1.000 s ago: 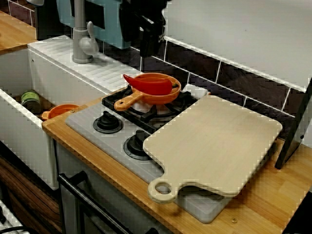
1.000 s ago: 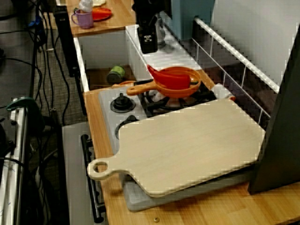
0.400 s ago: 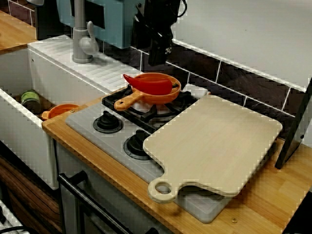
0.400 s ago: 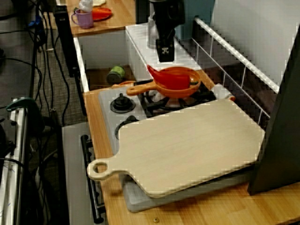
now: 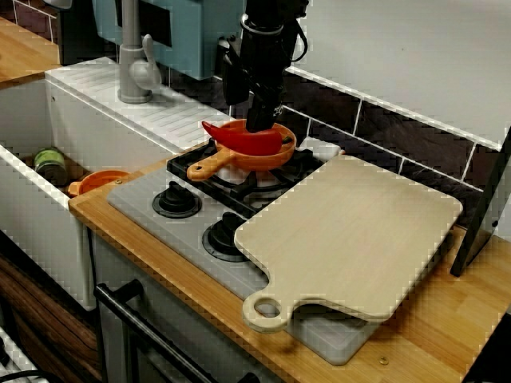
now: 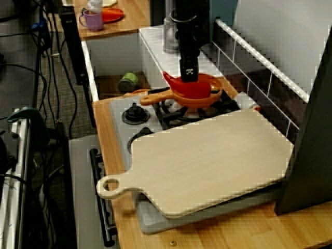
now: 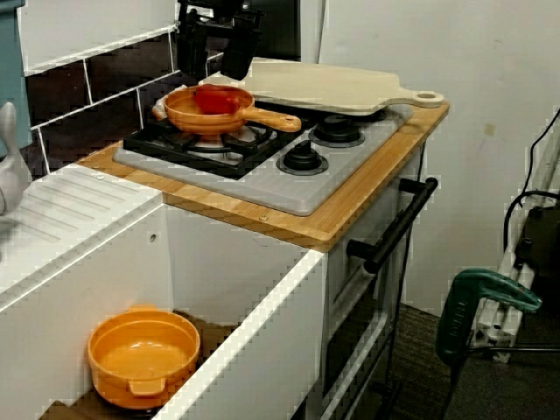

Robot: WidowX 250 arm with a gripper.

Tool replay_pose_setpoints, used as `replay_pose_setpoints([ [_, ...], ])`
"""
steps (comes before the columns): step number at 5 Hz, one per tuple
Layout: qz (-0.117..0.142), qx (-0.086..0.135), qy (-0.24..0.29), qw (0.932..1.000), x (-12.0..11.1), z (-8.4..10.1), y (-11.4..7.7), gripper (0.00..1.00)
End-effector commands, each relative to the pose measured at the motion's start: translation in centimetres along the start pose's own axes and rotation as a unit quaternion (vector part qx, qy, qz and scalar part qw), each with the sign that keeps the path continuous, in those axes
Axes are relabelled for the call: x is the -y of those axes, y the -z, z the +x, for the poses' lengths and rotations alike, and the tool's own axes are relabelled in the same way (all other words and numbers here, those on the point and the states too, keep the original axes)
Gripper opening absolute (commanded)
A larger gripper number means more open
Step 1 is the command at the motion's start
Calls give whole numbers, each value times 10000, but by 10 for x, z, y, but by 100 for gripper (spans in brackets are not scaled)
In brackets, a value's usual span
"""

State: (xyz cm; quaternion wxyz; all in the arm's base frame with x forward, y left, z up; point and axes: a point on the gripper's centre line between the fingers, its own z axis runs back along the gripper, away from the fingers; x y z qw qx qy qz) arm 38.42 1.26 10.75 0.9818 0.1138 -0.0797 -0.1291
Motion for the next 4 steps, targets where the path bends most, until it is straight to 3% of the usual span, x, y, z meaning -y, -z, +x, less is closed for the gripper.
replay_pose_setpoints([
  [1,82,-85,-200,9997,-4,6,6,100],
  [4,33,-159,-386,9991,-7,5,5,100],
])
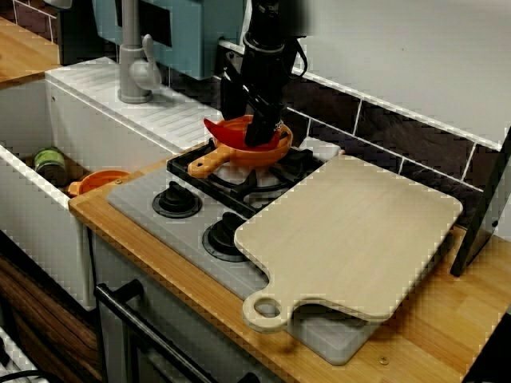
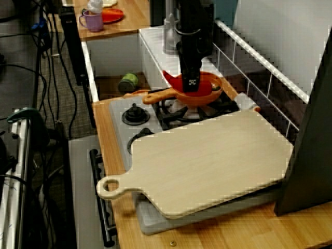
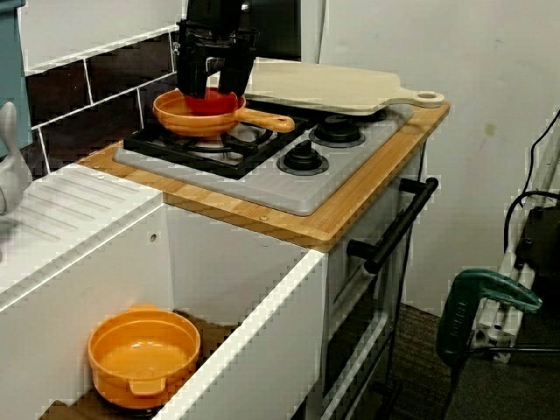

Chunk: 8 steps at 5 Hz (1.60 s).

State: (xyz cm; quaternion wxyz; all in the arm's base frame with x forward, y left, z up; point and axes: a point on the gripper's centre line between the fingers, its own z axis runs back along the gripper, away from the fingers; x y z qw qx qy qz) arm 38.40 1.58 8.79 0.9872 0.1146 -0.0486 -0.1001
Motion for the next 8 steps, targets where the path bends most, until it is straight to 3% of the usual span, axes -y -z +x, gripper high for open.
replay_pose_setpoints([
  [1,-22,170,-193,9997,-11,7,-18,100],
  [3,-620,26,2,9981,-17,3,-22,100],
  [5,-784,-8,39,9969,-20,3,-22,100],
  [8,-798,-83,-134,9967,-12,15,-10,100],
])
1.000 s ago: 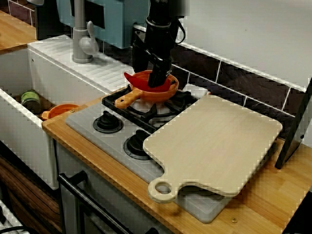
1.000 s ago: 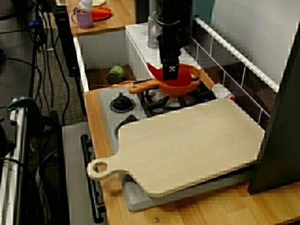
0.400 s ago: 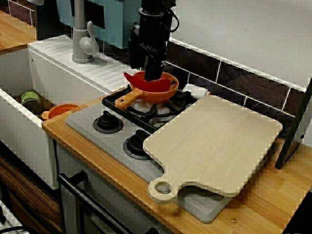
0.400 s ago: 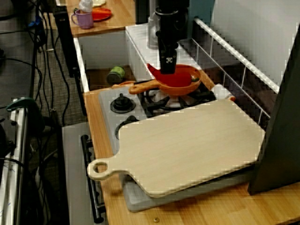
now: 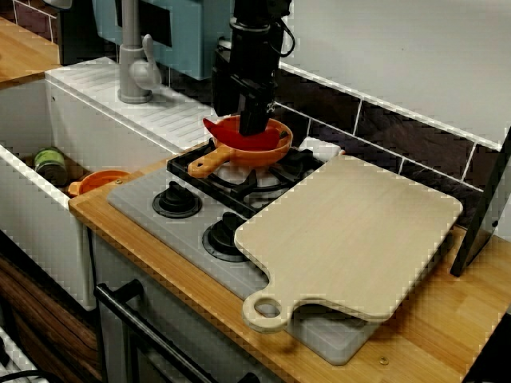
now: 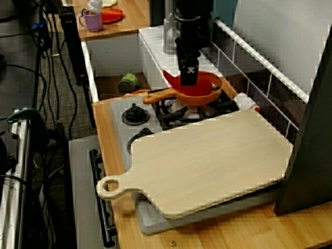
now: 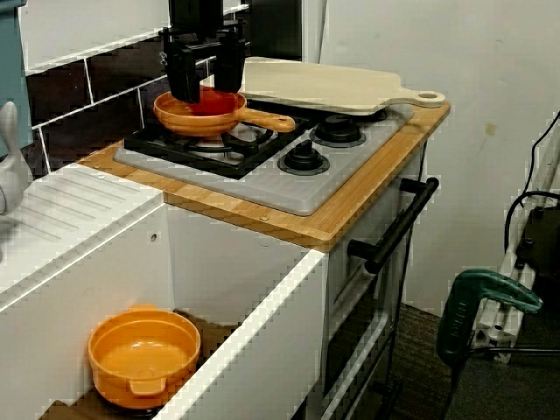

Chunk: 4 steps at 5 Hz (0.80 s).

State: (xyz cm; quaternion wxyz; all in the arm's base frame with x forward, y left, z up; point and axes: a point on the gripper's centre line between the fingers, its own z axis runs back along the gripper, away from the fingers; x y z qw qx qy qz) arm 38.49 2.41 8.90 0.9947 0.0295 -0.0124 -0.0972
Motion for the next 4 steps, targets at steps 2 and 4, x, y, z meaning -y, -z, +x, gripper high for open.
replay_pose_setpoints([
  [2,175,197,-285,9992,2,21,-6,100],
  [4,150,158,-375,9991,1,18,-5,100],
])
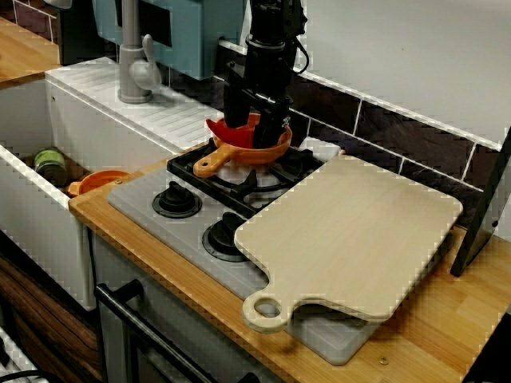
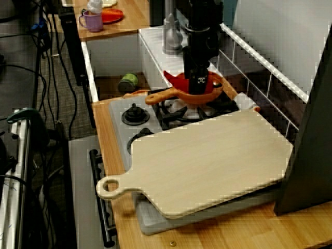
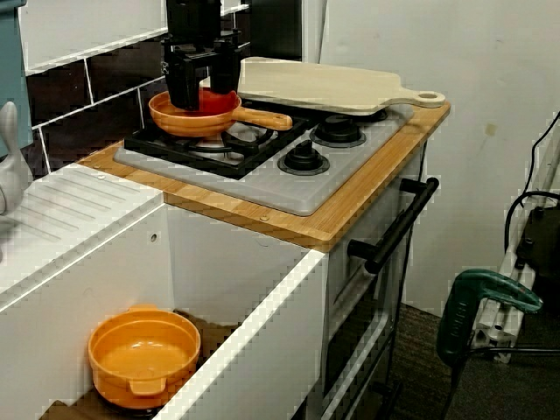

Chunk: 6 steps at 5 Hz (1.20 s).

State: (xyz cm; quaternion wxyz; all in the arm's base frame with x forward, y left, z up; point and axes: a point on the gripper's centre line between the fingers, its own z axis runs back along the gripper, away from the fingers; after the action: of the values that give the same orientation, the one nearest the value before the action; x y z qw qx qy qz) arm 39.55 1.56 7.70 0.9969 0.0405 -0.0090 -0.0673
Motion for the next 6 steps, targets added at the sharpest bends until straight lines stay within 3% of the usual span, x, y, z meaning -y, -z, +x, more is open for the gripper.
replay_pose_setpoints([
  [1,-1,305,-113,9995,-7,3,-19,0],
  [3,-70,461,-39,9989,-6,-20,-33,0],
  [4,-198,393,-47,9990,-8,-28,-42,0],
  [6,-412,376,-91,9984,-5,-26,-68,0],
])
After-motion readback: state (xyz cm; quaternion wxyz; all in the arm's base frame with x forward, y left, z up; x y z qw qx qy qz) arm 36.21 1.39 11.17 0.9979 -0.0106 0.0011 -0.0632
